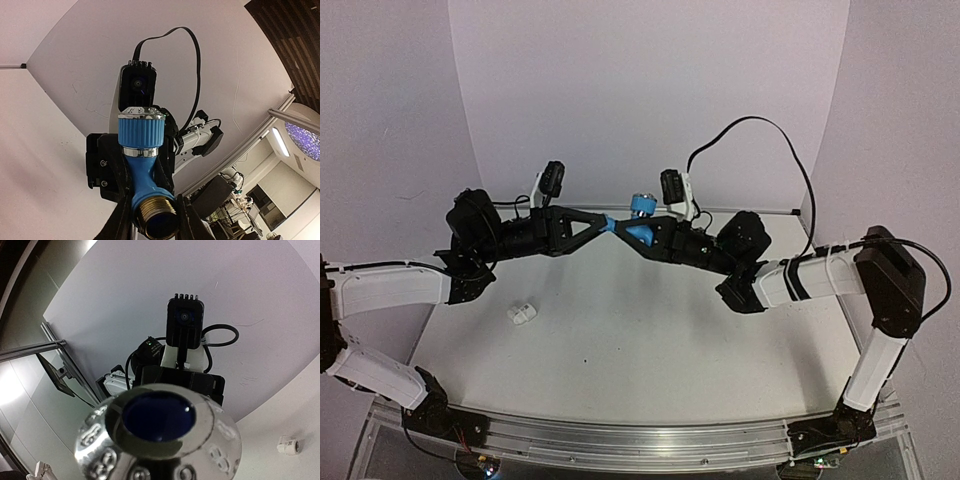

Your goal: Install the water faucets

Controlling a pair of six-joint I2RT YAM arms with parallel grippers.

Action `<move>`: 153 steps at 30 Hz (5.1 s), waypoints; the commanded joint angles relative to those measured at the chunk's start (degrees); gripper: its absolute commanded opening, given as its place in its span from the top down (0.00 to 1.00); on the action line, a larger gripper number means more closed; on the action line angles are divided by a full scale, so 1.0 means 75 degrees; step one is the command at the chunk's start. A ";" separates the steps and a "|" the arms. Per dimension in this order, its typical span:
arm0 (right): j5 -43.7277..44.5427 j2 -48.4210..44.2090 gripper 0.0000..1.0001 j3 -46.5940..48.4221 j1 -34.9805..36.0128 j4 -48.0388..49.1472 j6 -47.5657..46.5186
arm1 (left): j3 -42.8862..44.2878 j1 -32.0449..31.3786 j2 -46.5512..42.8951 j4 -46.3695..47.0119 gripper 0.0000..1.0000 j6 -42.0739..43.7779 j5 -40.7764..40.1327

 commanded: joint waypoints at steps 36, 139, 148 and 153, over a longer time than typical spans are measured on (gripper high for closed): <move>0.1295 -0.0943 1.00 -0.1477 -0.0585 0.0806 -0.0465 | -0.0780 0.0530 -0.0439 0.0316 0.26 -0.0125 -0.0328; 0.4243 -0.4026 1.00 -0.1889 -0.0019 -0.7966 -0.6128 | 0.2172 -0.0189 0.3417 -1.0797 0.48 -0.6248 -0.4898; 0.4332 -0.4048 1.00 -0.2007 0.0028 -0.7841 -0.6200 | 0.2851 -0.0184 0.3585 -1.0794 0.01 -0.5712 -0.5306; 0.4439 -0.4175 1.00 -0.2079 0.0046 -0.7888 -0.6219 | 0.3027 -0.0251 0.3158 -1.0800 0.00 -0.3841 -0.6237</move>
